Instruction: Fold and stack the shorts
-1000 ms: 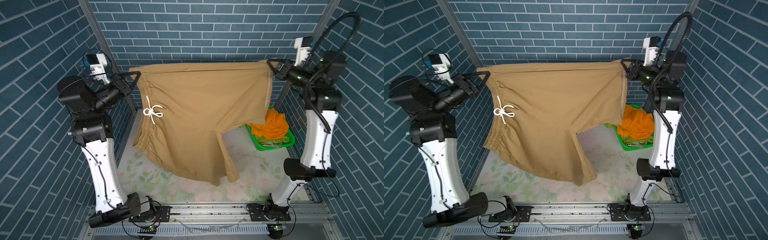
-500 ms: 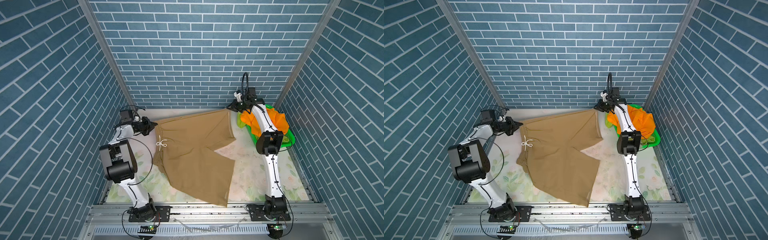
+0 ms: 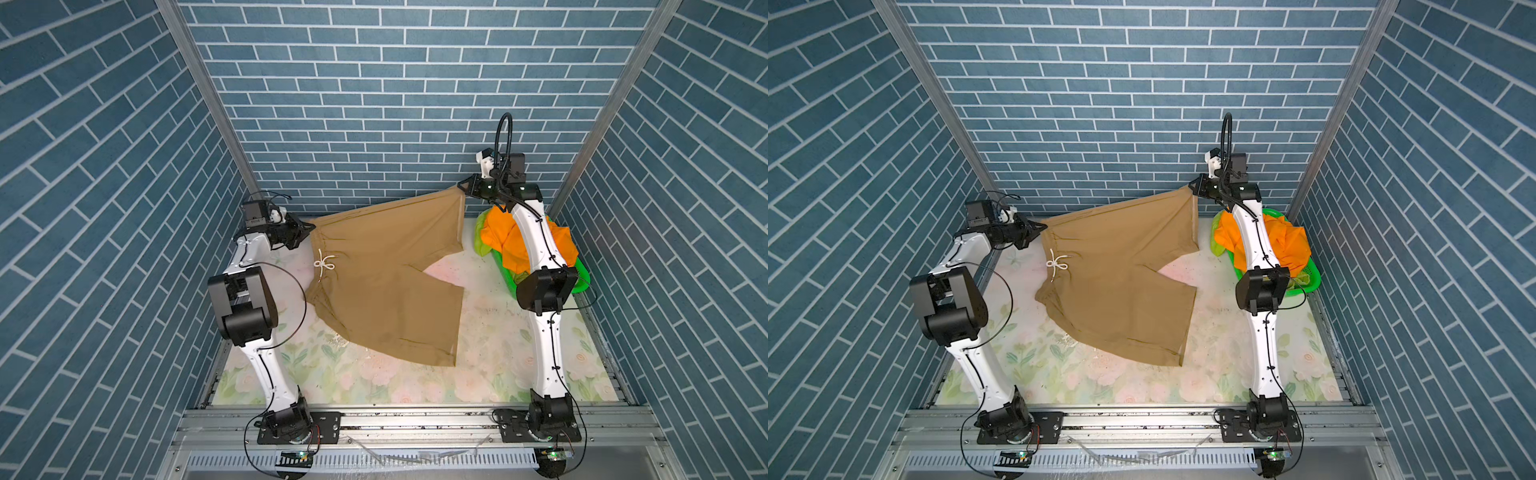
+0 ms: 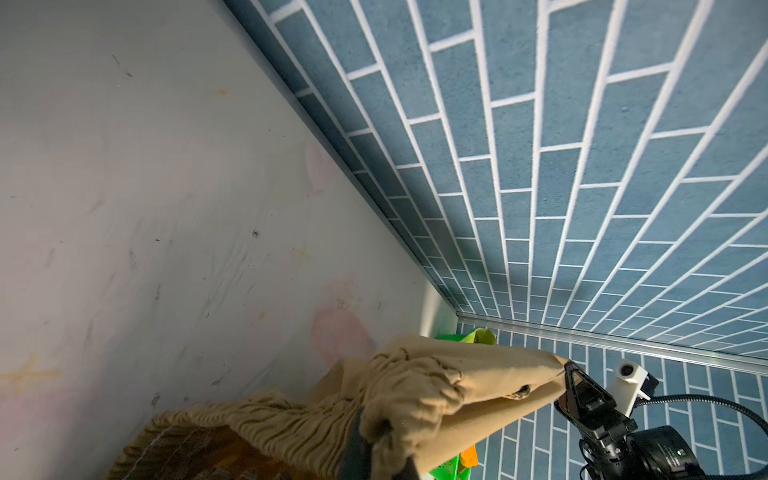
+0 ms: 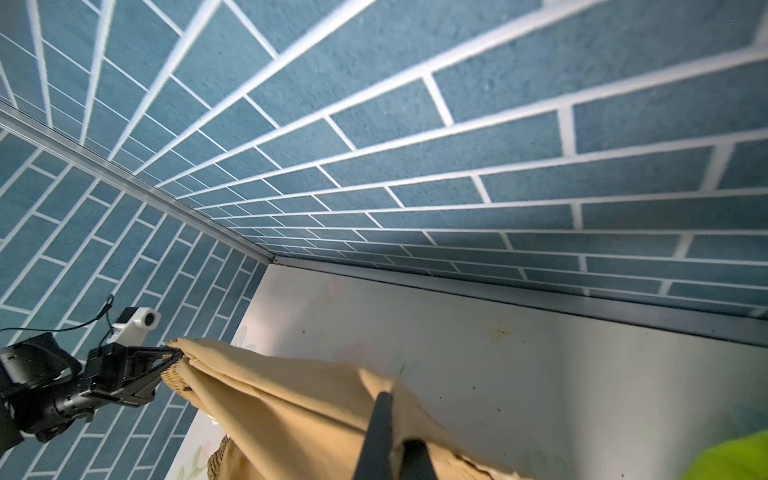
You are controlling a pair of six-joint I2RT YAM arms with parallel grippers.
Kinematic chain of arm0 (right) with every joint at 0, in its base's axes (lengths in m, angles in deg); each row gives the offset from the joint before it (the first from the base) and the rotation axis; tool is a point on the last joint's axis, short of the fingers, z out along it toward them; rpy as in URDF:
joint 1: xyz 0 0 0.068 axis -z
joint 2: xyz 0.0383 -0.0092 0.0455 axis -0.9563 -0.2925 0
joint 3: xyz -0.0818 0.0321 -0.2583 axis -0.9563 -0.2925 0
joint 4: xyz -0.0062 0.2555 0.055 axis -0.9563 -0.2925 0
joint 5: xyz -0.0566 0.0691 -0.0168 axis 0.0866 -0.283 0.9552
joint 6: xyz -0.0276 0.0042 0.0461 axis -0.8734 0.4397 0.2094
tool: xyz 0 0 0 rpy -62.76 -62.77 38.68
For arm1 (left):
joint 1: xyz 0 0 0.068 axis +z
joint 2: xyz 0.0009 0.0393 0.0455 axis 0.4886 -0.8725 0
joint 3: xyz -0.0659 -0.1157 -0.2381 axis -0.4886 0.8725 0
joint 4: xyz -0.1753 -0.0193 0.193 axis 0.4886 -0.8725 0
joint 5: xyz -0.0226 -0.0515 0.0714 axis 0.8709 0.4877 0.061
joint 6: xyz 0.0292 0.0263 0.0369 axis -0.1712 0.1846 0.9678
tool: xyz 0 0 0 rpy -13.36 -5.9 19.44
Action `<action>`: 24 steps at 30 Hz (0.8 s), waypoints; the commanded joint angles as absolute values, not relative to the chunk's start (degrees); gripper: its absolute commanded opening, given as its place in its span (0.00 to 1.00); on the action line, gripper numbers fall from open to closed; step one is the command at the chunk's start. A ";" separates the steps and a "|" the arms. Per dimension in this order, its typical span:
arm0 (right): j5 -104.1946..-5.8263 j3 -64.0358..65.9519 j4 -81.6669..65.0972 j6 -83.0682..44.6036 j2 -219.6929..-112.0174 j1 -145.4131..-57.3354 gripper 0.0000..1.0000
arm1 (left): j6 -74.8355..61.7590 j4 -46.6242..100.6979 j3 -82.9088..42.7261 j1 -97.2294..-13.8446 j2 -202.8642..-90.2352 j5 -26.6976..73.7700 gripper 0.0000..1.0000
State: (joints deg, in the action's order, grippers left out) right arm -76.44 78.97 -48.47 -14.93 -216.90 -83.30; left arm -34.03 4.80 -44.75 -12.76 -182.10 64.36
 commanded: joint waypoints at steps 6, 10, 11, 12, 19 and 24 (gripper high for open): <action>-63.52 45.36 -49.12 -17.81 -188.76 -83.15 0.00 | -33.12 6.72 -42.09 -8.12 -181.43 56.61 0.00; -61.34 22.12 -42.94 -15.03 -175.17 -88.15 0.00 | -31.13 5.94 -39.21 -8.09 -179.37 57.29 0.00; -61.29 15.94 -41.16 -13.82 -172.21 -89.50 0.00 | -31.08 6.00 -37.80 -8.10 -178.74 57.32 0.00; -61.07 11.32 -39.88 -12.80 -169.39 -90.63 0.00 | -31.19 6.27 -36.52 -8.00 -178.17 57.43 0.00; -56.20 -20.82 -30.83 -1.26 -153.43 -102.40 0.00 | -32.09 9.09 -24.66 -7.12 -171.80 58.37 0.06; -54.83 -35.22 -24.75 5.63 -150.23 -108.77 0.00 | -31.70 9.38 -17.61 -6.65 -167.57 59.46 0.14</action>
